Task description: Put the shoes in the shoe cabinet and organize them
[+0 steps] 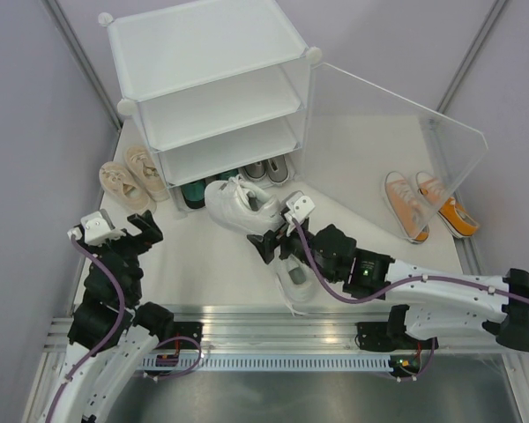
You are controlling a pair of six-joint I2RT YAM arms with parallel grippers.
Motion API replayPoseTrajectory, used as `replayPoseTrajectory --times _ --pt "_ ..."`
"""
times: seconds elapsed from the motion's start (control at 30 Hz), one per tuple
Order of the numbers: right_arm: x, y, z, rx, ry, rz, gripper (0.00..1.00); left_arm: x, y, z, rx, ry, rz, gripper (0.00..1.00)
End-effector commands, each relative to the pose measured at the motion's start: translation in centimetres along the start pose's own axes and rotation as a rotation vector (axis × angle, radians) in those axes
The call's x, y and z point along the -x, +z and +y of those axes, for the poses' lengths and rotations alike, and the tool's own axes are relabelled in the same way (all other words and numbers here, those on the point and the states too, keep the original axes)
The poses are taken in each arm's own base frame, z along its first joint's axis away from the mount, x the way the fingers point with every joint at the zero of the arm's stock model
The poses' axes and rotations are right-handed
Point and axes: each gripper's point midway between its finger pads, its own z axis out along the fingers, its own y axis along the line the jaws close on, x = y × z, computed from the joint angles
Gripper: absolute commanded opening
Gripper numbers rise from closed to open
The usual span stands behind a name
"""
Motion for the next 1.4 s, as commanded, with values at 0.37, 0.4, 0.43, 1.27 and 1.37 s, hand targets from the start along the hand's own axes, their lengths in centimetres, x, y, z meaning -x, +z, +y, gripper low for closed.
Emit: replayPoseTrajectory --times 0.37,0.4,0.43,1.27,1.37 --pt "6.8 5.7 -0.6 -0.157 -0.023 -0.353 0.01 0.2 0.3 0.4 0.056 -0.074 -0.018 1.00" --pt "6.8 6.1 -0.5 -0.161 -0.027 -0.351 0.01 0.2 0.3 0.4 0.053 -0.074 -0.017 0.99" --pt "6.8 6.2 -0.4 -0.155 -0.026 -0.354 0.01 0.2 0.3 0.3 0.051 -0.075 -0.018 0.99" --pt "5.6 5.5 0.8 -0.038 0.052 -0.376 0.01 -0.1 0.2 -0.8 -0.009 -0.067 -0.005 1.00" --pt "2.8 4.1 1.3 0.016 0.095 -0.292 0.01 -0.2 0.2 -1.2 -0.033 -0.058 0.000 1.00"
